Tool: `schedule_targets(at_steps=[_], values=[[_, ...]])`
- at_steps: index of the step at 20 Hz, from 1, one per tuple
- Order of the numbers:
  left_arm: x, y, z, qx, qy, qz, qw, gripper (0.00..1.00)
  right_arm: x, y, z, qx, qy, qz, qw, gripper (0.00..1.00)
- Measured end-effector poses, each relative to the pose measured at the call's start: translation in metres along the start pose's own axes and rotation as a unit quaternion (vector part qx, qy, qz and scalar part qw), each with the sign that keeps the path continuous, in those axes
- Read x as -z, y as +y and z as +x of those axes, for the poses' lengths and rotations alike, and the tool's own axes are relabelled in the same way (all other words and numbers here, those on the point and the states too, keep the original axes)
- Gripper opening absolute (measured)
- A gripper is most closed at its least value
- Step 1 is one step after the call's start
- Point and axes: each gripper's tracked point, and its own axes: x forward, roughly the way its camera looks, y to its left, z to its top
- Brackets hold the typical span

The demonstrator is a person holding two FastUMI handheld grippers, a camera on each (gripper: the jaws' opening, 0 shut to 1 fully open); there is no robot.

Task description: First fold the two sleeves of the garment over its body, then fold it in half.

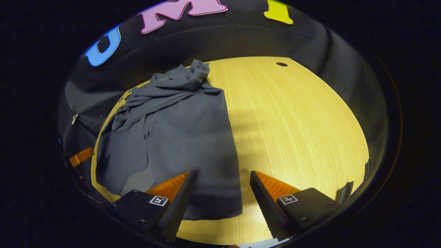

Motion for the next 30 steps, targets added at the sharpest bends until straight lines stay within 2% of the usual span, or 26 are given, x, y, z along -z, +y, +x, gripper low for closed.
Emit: schedule_targets(at_steps=[1, 2, 8, 12, 14, 18, 20, 23, 24, 25, 27, 30], values=[[0.013, 0.009, -0.005, -0.007, 0.009, -0.005, 1.0, 0.92, 0.006, 0.003, 0.002, -0.002, 0.007, 0.004, 1.0, 1.0], [0.024, 0.014, -0.007, -0.012, 0.017, -0.009, 1.0, 0.96, 0.012, 0.006, 0.002, -0.003, 0.013, 0.008, 1.0, 1.0], [0.068, 0.029, -0.006, -0.03, 0.054, -0.024, 0.998, 0.96, 0.018, 0.007, 0.006, 0.016, 0.016, -0.027, 0.999, 1.0], [0.077, 0.03, 0.001, -0.044, 0.067, 0.007, 0.997, 0.96, 0.024, 0.007, 0.009, 0.043, 0.02, -0.075, 0.996, 1.0], [0.081, 0.03, 0.002, -0.048, 0.075, 0.022, 0.996, 0.97, 0.025, 0.012, 0.009, 0.043, 0.021, -0.081, 0.996, 1.0], [0.086, 0.026, 0.005, -0.05, 0.083, 0.007, 0.995, 0.98, 0.024, 0.016, 0.009, 0.043, 0.022, -0.073, 0.996, 0.96], [0.087, 0.025, 0.005, -0.052, 0.084, 0.005, 0.995, 0.98, 0.025, 0.021, 0.01, 0.038, 0.022, -0.077, 0.996, 0.81], [0.087, 0.021, 0.006, -0.044, 0.083, 0.009, 0.996, 0.93, 0.027, 0.035, 0.013, 0.02, 0.021, -0.094, 0.995, 0.44], [0.087, 0.017, 0.008, -0.037, 0.081, 0.012, 0.996, 0.89, 0.028, 0.038, 0.013, 0.015, 0.018, -0.099, 0.995, 0.35], [0.087, 0.011, 0.009, -0.031, 0.079, 0.017, 0.996, 0.79, 0.026, 0.041, 0.014, 0.005, 0.019, -0.105, 0.994, 0.24], [0.088, -0.001, 0.01, -0.017, 0.079, 0.028, 0.996, 0.57, 0.025, 0.045, 0.012, -0.014, 0.024, -0.109, 0.994, 0.13], [0.086, -0.011, 0.011, -0.008, 0.074, 0.049, 0.996, 0.21, 0.026, 0.048, 0.012, -0.037, 0.037, -0.097, 0.994, 0.05]])
